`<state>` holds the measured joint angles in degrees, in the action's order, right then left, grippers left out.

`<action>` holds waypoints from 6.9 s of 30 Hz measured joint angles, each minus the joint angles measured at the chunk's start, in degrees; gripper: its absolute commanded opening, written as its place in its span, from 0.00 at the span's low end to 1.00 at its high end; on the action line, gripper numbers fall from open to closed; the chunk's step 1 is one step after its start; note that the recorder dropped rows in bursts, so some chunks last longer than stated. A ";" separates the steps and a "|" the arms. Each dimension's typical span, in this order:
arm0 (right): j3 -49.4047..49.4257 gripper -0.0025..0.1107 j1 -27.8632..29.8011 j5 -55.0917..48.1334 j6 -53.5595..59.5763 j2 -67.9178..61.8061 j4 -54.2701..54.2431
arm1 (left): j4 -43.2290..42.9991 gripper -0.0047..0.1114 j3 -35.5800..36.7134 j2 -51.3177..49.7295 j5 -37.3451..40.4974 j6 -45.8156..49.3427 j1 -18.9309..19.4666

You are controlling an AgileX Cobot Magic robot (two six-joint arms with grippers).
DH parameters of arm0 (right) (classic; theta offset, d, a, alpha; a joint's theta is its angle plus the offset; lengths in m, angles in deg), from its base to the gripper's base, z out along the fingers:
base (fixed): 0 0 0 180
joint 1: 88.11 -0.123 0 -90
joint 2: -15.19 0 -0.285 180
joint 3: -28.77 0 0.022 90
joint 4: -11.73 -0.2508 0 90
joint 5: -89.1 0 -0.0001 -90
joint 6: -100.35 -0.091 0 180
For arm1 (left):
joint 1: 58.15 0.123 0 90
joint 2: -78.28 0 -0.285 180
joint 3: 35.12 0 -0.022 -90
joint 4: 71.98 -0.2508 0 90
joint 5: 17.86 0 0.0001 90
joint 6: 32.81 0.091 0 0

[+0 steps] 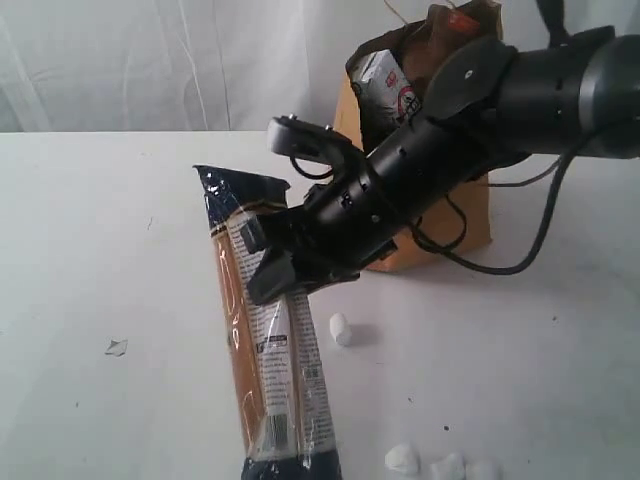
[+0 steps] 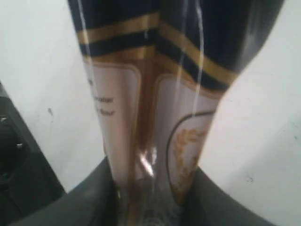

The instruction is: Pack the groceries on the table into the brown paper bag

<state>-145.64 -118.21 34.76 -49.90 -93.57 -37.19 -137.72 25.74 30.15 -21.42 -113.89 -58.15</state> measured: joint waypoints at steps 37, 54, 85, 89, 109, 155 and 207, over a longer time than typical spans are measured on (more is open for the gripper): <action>-0.64 0.02 32.99 -14.96 14.36 14.06 -37.02 | -2.83 0.04 0.00 0.51 0.11 4.87 0.00; -11.05 0.02 47.79 -15.19 19.94 9.44 -42.57 | -4.31 0.04 0.00 20.64 -4.55 4.97 0.00; -23.45 0.02 41.71 -9.79 56.72 -5.37 -39.62 | -4.40 0.04 0.00 21.98 -11.10 4.97 0.00; -23.71 0.02 41.47 -7.25 56.72 -5.27 -30.86 | -4.40 0.04 0.00 21.98 -11.10 4.97 0.00; -24.34 0.02 34.43 6.10 56.70 -7.95 -22.97 | -4.53 0.04 0.00 21.98 -6.03 4.97 0.00; -25.19 0.63 32.39 13.24 52.75 -11.66 -19.10 | -4.53 0.04 0.00 21.98 -6.03 5.00 0.00; -25.08 0.02 37.68 14.05 6.25 12.01 20.94 | -6.36 0.04 -6.15 22.55 -2.00 8.63 0.00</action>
<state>-170.72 -80.53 48.81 -43.66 -81.56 -16.25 -144.08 19.60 52.70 -23.41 -105.27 -58.15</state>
